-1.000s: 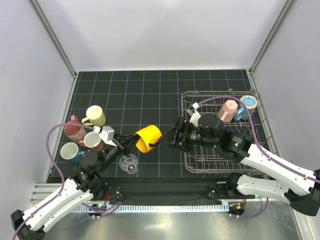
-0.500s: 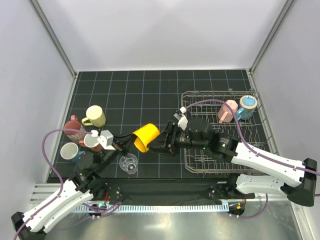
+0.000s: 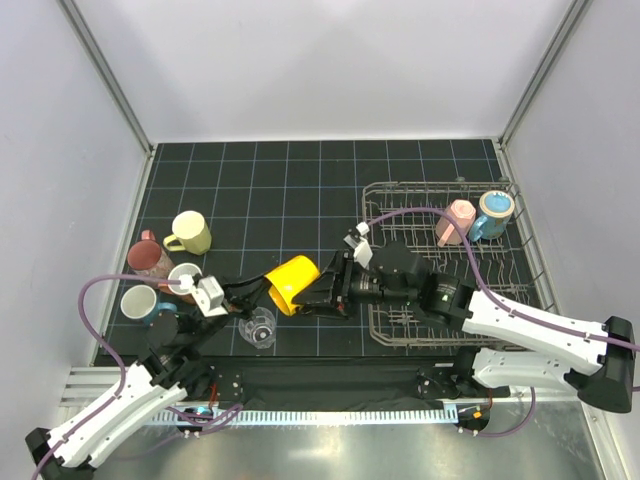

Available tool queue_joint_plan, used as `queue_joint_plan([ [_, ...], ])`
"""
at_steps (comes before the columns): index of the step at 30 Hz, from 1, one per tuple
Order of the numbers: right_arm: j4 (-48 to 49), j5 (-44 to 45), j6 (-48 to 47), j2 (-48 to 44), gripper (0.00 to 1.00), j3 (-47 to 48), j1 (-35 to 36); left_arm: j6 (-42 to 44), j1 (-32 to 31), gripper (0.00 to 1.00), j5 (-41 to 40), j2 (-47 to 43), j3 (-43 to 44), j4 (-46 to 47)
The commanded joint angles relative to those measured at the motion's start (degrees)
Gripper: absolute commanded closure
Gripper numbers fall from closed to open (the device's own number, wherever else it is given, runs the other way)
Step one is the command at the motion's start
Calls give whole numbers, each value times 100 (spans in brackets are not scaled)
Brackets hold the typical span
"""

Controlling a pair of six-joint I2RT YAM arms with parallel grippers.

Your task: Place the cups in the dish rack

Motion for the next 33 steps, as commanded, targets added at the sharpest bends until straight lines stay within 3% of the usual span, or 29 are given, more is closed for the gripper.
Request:
queue_joint_plan([
  [1,402,240,91,-202,49,-51,-5,291,-10,100,521,-141,-51,1254],
  [5,559,213,152,-194,50,-104,3,336,-19,100,592,-194,-280,1833],
  [18,1491,-68,451,202,57,-166,83,477,-19,100,900,113,-289,2248],
  [21,1605,20,443,158,64,-236,83,477,-19,100,952,113,-289,2256],
  [22,1649,55,434,140,71,-262,83,460,-10,100,970,122,-289,2256],
  [27,1868,187,478,96,83,-455,82,416,-19,100,1041,52,-359,2274],
  [29,2088,161,338,131,96,-508,74,354,-19,100,1049,-9,-368,2265],
  [31,2177,117,171,175,96,-491,82,206,-19,99,988,-10,-281,2195],
  [32,2186,108,75,184,96,-447,74,144,-19,94,953,-1,-219,2004],
  [33,2203,117,-57,175,96,-447,82,82,-19,72,944,17,-158,1862],
])
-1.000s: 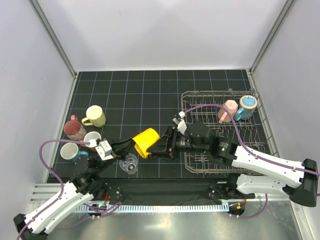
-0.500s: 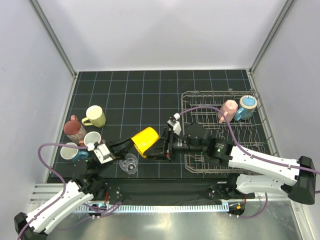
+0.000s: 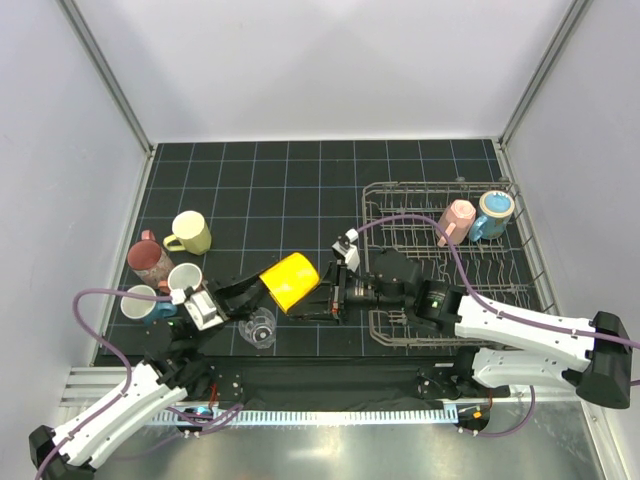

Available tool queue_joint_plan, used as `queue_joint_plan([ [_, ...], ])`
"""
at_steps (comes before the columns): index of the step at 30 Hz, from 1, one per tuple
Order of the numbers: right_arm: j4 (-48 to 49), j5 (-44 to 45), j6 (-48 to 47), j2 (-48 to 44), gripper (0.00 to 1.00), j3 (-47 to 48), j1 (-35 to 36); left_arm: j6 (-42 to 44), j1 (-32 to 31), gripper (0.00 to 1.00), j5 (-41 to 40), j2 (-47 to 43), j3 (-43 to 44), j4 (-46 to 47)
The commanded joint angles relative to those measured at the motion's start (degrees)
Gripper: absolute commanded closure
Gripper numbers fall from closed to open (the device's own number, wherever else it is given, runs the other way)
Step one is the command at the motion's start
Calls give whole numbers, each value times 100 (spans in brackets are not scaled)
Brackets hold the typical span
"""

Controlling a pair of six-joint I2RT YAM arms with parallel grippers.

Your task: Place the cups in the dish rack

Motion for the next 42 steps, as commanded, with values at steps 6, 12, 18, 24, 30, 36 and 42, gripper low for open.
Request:
queue_joint_plan([
  [6,495,1010,-1134,-131,96,247,-129,-1116,-93,26,719,0,645,-576],
  [12,-383,1379,-1829,-439,96,291,-594,-1766,-102,14,-43,-439,557,-1296],
  [18,-2132,2670,-3287,-685,96,642,-1368,-3055,-93,8,-2343,-932,925,-2992],
  [24,-2802,3655,-4553,-616,96,669,-2528,-4025,-102,6,-2963,-494,1680,-4363],
  [30,-2574,3937,-5327,96,96,678,-3635,-4562,-93,5,-3201,1289,2831,-6261],
  [36,-1942,4236,-5635,1009,96,686,-4251,-4554,-102,2,-2507,2389,3527,-6694],
  [42,-1519,4342,-5618,1958,96,783,-4621,-4624,-102,0,-2752,2127,3431,-6711],
])
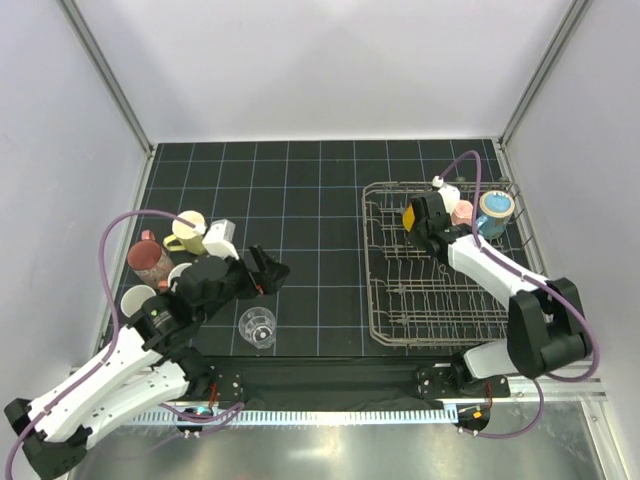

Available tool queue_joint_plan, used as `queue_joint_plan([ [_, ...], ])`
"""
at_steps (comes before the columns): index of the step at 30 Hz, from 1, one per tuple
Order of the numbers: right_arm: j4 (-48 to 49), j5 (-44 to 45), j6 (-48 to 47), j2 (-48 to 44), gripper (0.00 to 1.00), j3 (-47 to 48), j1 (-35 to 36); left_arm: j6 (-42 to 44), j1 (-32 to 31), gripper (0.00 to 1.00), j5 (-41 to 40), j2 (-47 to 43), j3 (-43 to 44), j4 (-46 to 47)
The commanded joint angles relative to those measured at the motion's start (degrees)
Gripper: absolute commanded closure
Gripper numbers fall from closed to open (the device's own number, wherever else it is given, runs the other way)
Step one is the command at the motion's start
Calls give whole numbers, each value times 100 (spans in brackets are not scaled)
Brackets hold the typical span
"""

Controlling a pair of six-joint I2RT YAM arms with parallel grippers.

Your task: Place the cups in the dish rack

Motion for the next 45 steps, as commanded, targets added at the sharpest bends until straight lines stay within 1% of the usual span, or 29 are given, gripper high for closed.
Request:
queue_joint_plan([
  [1,973,451,-129,222,96,381,-140,-107,-4,0,-166,-443,74,-111],
  [5,1070,671,-42,583,96,469,-167,-98,-12,0,-325,-857,-32,-93],
  [9,1202,662,-24,908,96,556,-167,-63,-12,1,-430,-1156,-58,-110],
  [17,1193,724,178,1294,96,487,-176,-107,-12,1,-536,-1095,82,-348],
  [21,1141,794,152,1497,94,539,-176,-168,-3,1,-492,-1095,74,-348],
  [24,1123,803,187,1559,84,539,-176,-221,-12,1,-474,-1113,65,-357],
  [25,1097,794,222,1568,78,548,-167,-238,-4,1,-483,-1121,56,-392],
  [26,1036,786,231,1576,76,548,-175,-256,-3,1,-492,-1130,64,-409],
  [27,1018,768,240,1568,70,548,-167,-291,-3,2,-509,-1156,73,-436],
  [30,983,637,231,1507,64,522,-176,-326,-3,1,-571,-1183,100,-558],
  [31,974,584,214,1480,59,504,-176,-344,-12,2,-606,-1174,117,-594],
  [32,939,540,179,1436,56,495,-176,-344,-4,2,-624,-1192,135,-690],
  [33,904,452,152,1410,46,504,-167,-387,-3,2,-702,-1183,152,-743],
  [36,763,329,99,1147,28,451,-167,-519,-3,2,-939,-1078,231,-1094],
  [37,754,294,73,980,26,425,-167,-668,-3,1,-1175,-1034,327,-1260],
  [39,623,215,73,769,24,364,-79,-730,-3,1,-1387,-832,433,-1691],
  [40,570,206,82,542,24,337,-18,-879,-3,1,-1676,-762,582,-1849],
  [41,491,205,90,435,24,276,52,-941,-12,1,-1774,-561,653,-1999],
  [42,464,197,73,329,24,249,297,-985,-4,1,-1880,-472,740,-2287],
  [44,455,240,3,-3,24,144,622,-1134,5,1,-2065,-314,829,-2430],
  [45,481,267,-84,-119,24,109,946,-1170,-3,1,-2109,-209,829,-2466],
])
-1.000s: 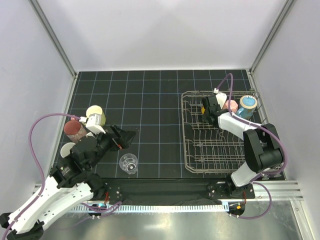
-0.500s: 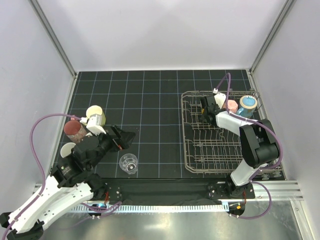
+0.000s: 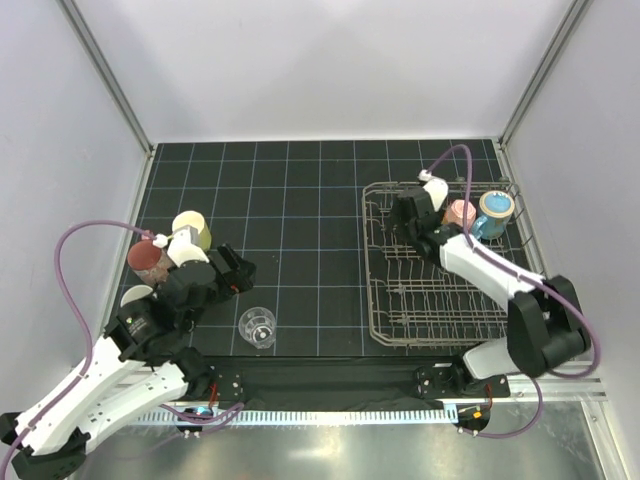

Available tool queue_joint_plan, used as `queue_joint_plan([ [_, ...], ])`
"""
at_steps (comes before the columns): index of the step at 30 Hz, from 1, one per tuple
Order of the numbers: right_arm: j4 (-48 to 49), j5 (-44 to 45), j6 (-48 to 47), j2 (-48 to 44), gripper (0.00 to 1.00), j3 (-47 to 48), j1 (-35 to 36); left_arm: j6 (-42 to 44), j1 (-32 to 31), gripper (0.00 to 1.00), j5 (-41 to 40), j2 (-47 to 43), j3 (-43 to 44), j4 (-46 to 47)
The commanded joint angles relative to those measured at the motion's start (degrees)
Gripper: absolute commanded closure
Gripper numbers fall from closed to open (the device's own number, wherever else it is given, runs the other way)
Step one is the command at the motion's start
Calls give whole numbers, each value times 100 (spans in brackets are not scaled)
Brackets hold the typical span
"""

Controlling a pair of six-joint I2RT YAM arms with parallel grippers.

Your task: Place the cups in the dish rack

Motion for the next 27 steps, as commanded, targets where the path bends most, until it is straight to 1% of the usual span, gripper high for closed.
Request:
queue_joint_plan([
  [1,7,46,-201,-533,24,-134,771,-313,5,1,-594,234,217,-554],
  [5,401,-226,-491,-744,24,-310,1370,-304,84,1,-971,506,480,-948],
  [7,534,-235,-622,-692,24,-354,1659,-252,251,1,-1069,725,787,-1237],
  [10,780,-393,-614,-464,24,-424,1854,11,558,2,-1034,1102,1244,-1615],
  [12,737,-524,-562,-315,24,-372,1881,239,751,4,-982,1297,1447,-1792],
  [13,693,-542,-579,-314,24,-328,1924,319,952,4,-938,1454,1587,-1923],
  [15,710,-647,-606,-436,24,-345,1925,521,1156,7,-824,1587,1693,-2021],
  [16,728,-657,-614,-489,24,-354,1916,591,1339,8,-745,1631,1755,-2030],
  [17,746,-674,-632,-550,24,-398,1925,688,1385,14,-657,1658,1755,-1882],
  [19,789,-657,-667,-699,24,-468,1925,855,1473,16,-507,1667,1685,-1802],
  [20,816,-631,-676,-735,24,-494,1925,890,1508,26,-507,1693,1650,-1802],
  [23,807,-587,-720,-779,24,-512,1925,1310,1648,37,-358,1746,1449,-1609],
  [27,798,-657,-729,-850,24,-512,1916,1664,1921,39,46,1807,1132,-1162],
])
